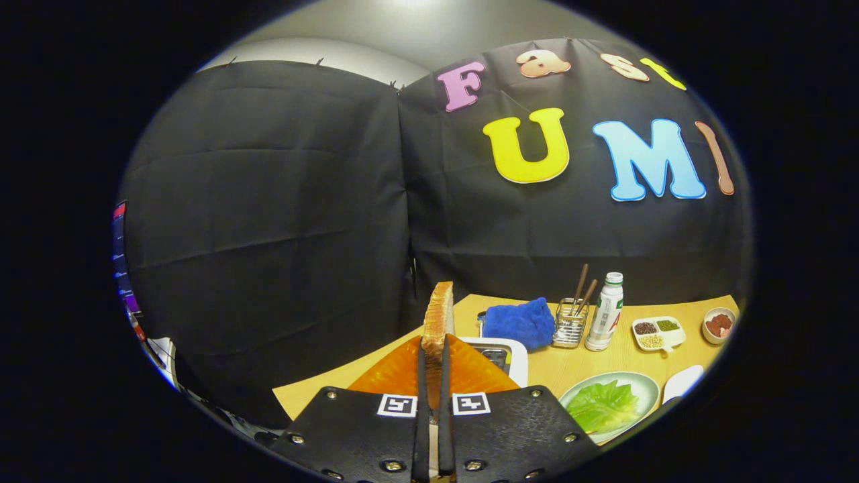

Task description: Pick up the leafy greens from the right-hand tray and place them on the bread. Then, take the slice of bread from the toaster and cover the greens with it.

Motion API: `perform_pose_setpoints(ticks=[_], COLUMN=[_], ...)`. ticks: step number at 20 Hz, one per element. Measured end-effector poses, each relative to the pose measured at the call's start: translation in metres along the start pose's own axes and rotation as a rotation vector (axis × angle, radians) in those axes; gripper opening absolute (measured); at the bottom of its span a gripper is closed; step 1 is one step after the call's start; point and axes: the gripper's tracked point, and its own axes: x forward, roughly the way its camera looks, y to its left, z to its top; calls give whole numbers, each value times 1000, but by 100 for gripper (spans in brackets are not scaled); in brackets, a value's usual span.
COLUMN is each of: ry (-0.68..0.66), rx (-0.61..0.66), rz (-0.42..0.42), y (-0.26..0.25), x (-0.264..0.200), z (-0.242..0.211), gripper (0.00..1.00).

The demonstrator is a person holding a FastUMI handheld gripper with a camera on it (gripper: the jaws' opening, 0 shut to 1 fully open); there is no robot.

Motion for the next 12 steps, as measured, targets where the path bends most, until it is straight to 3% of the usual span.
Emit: perform_pose_setpoints(ticks=[5,12], ry=[-33,-41], rx=[4,-21], rz=[3,-88], y=[-16,-72], x=[-29,-69], z=[20,11], gripper=[5,5])
